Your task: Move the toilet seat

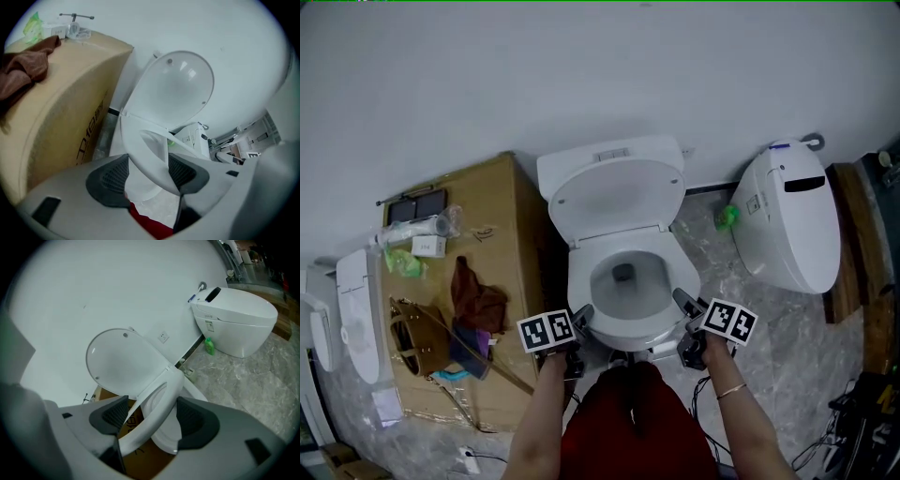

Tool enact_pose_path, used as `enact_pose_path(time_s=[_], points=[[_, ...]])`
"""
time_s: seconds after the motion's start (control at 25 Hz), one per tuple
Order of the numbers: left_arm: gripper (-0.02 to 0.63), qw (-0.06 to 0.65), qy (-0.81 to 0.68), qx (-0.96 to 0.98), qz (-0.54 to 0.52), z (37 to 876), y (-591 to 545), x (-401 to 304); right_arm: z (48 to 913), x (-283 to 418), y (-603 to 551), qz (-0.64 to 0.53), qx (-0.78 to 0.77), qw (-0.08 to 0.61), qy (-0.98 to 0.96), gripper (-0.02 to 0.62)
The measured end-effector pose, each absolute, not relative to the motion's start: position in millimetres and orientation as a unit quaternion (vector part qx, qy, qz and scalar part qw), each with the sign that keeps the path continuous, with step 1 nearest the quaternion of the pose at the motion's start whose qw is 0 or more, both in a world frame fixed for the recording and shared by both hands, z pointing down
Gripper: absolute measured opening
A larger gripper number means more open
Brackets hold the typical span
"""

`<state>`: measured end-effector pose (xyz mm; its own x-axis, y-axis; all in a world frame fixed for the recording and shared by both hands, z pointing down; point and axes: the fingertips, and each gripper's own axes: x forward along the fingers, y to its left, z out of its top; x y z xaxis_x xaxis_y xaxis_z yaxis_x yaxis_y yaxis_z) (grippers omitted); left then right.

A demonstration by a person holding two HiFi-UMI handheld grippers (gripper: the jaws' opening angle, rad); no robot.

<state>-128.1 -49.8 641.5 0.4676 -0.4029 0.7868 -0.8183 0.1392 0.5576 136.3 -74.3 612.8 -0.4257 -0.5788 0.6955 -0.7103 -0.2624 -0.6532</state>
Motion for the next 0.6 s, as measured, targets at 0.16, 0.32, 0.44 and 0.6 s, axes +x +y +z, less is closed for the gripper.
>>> enact_pose_path(time_s=[0.16,0.32,0.44,0.6], points=[[0.250,0.538,-0.499,0.660,0.162,609,-59,-135,594,135,-92,0.582,0.533,0.039,-0.613,0.327],[0.249,0.485,-0.525,0.685,0.139,576,-74,-143,576,130,-112,0.566,0.533,0.041,-0.628,0.325],[0.244,0.452,-0.542,0.700,0.113,551,-83,-148,563,127,-128,0.557,0.534,0.035,-0.635,0.325],[0.209,0.415,-0.554,0.713,0.109,535,-83,-150,546,124,-153,0.558,0.534,0.001,-0.635,0.327]])
